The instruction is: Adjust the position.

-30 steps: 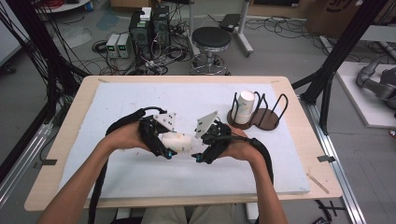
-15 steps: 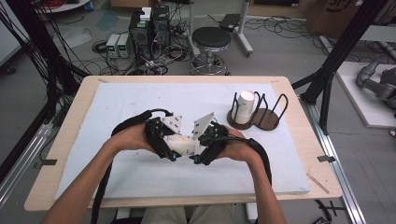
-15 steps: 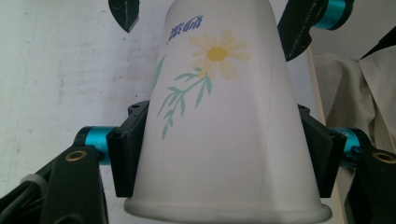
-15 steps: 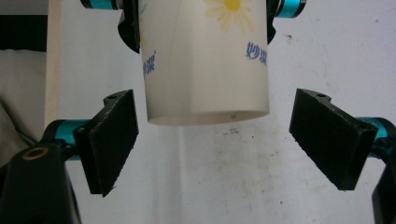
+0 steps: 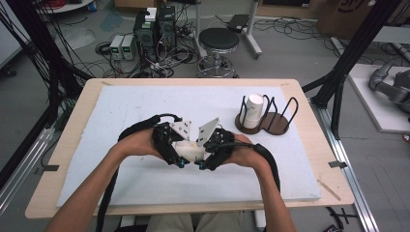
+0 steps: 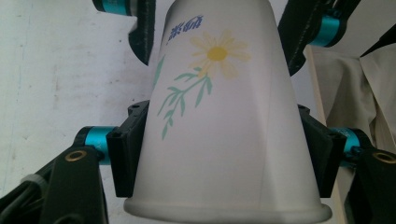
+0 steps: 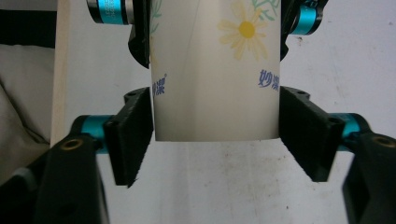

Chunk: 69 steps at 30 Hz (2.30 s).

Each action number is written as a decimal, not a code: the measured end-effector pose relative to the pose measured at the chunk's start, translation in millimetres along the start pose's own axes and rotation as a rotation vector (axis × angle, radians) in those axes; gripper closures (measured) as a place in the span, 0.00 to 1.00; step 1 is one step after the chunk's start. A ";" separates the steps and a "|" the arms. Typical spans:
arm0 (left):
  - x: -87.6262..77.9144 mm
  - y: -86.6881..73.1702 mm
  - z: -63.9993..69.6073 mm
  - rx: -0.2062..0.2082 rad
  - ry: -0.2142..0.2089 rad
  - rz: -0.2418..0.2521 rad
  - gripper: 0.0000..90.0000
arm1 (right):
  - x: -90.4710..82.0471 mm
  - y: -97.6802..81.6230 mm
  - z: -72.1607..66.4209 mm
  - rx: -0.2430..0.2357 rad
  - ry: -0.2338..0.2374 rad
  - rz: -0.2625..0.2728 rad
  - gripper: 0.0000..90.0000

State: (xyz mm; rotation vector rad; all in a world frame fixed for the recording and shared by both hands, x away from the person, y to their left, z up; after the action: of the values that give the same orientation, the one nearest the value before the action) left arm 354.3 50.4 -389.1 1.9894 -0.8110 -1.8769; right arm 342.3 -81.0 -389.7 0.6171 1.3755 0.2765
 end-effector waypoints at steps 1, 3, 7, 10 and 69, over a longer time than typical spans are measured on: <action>-0.1 0.2 -0.2 0.005 -0.001 -0.001 0.33 | 0.1 -0.1 -0.2 -0.001 0.003 -0.002 0.37; 0.2 -0.4 -0.4 0.007 0.001 -0.005 0.33 | 0.4 0.2 -0.2 -0.008 -0.003 -0.003 0.39; -0.3 -0.3 -0.2 0.001 -0.002 0.000 0.33 | 0.5 0.1 -0.1 -0.002 0.002 -0.004 0.40; -0.9 -0.8 -1.0 0.012 -0.002 -0.007 0.33 | 0.1 -0.3 0.1 -0.003 0.005 0.005 0.41; -50.7 8.6 -10.7 -0.023 0.120 0.335 0.14 | 0.0 -8.2 8.5 0.031 0.014 0.047 0.41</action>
State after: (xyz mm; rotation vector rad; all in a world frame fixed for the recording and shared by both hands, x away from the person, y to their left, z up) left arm 363.3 70.9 -341.6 1.7999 -1.0103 -1.5557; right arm 349.1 -89.8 -393.6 0.6748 1.3822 0.2984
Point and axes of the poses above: each handheld gripper's, and its own axes: x roughly forward along the jaws, y roughly out of its top, z roughly to its right, the point moved 5 cm from there along x, roughly forward along the jaws, and after that the axes turned 12 degrees about x, right-handed, at the moved point
